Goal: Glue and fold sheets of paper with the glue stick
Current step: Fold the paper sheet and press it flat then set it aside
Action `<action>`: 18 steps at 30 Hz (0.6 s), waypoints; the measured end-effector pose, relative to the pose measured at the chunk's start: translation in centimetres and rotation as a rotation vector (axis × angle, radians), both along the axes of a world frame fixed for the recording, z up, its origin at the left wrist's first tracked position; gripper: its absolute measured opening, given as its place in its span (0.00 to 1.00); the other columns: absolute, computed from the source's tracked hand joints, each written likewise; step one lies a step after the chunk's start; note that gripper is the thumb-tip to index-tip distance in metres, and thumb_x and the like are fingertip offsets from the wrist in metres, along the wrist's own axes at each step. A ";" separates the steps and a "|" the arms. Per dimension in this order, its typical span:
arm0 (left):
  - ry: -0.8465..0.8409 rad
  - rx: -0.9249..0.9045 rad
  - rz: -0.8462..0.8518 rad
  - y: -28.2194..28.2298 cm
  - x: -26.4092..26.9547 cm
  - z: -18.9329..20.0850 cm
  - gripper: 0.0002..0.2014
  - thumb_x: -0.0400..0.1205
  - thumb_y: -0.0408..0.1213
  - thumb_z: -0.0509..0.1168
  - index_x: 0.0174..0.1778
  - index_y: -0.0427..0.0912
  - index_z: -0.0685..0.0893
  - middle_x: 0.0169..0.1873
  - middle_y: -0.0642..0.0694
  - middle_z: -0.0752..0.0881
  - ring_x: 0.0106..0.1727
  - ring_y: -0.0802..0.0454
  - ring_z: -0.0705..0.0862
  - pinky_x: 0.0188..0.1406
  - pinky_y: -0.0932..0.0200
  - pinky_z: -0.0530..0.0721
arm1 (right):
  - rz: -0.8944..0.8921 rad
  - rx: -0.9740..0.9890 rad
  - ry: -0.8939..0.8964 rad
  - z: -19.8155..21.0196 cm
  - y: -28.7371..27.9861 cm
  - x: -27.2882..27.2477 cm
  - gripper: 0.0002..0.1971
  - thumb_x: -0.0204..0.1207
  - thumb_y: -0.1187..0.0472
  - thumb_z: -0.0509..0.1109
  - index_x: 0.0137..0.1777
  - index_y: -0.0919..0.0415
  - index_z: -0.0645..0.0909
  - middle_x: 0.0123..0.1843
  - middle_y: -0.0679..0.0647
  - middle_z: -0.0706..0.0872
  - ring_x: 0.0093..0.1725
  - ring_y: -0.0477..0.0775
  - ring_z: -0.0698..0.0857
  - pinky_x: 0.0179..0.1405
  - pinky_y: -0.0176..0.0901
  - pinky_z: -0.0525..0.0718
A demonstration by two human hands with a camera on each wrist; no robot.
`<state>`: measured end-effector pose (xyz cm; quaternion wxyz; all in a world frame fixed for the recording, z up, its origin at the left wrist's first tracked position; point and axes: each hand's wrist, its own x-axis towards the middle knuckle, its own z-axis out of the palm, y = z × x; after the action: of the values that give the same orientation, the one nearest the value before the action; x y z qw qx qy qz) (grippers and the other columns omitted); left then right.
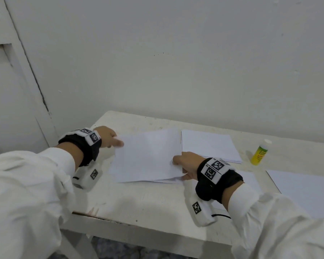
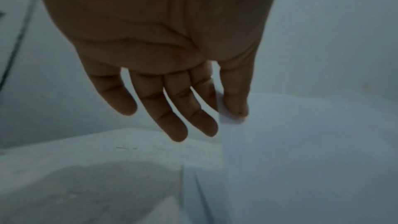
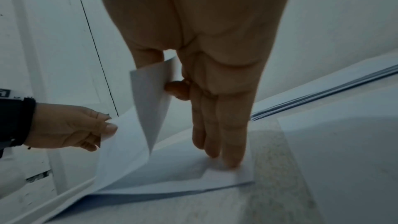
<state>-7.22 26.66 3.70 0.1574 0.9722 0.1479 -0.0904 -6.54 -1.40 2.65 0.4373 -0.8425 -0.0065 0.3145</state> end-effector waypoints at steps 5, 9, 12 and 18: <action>-0.287 -0.578 0.221 -0.3 0.7 -0.5 0.15 0.83 0.45 0.65 0.36 0.42 0.70 0.42 0.42 0.83 0.34 0.50 0.83 0.34 0.59 0.77 | -0.128 0.077 0.005 -0.9 1.2 0.3 0.04 0.79 0.66 0.62 0.51 0.66 0.72 0.37 0.59 0.76 0.32 0.56 0.80 0.56 0.58 0.86; -0.068 -0.616 0.274 -1.1 0.2 -1.9 0.15 0.80 0.46 0.70 0.39 0.41 0.74 0.38 0.40 0.80 0.34 0.45 0.78 0.42 0.52 0.82 | -0.127 0.092 0.004 -1.5 2.3 0.4 0.07 0.80 0.64 0.61 0.56 0.63 0.70 0.51 0.62 0.79 0.46 0.62 0.83 0.50 0.54 0.88; 0.109 -0.544 0.324 -0.3 -0.7 -3.3 0.17 0.71 0.43 0.79 0.40 0.36 0.79 0.33 0.37 0.82 0.29 0.45 0.78 0.41 0.51 0.81 | -0.131 0.082 0.014 -1.3 2.6 0.7 0.06 0.81 0.65 0.61 0.56 0.62 0.69 0.54 0.62 0.78 0.48 0.63 0.83 0.51 0.55 0.87; 0.135 -0.633 0.355 -0.8 -1.7 -3.0 0.09 0.81 0.36 0.69 0.39 0.35 0.81 0.28 0.42 0.85 0.28 0.47 0.81 0.30 0.58 0.81 | -0.199 0.130 0.113 -1.0 2.6 0.8 0.11 0.82 0.67 0.57 0.63 0.65 0.69 0.47 0.62 0.80 0.40 0.63 0.87 0.48 0.55 0.85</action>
<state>-8.96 25.85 0.72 0.4536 0.8264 0.2890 -0.1668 -5.71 1.20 1.66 0.5195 -0.7900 0.0812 0.3153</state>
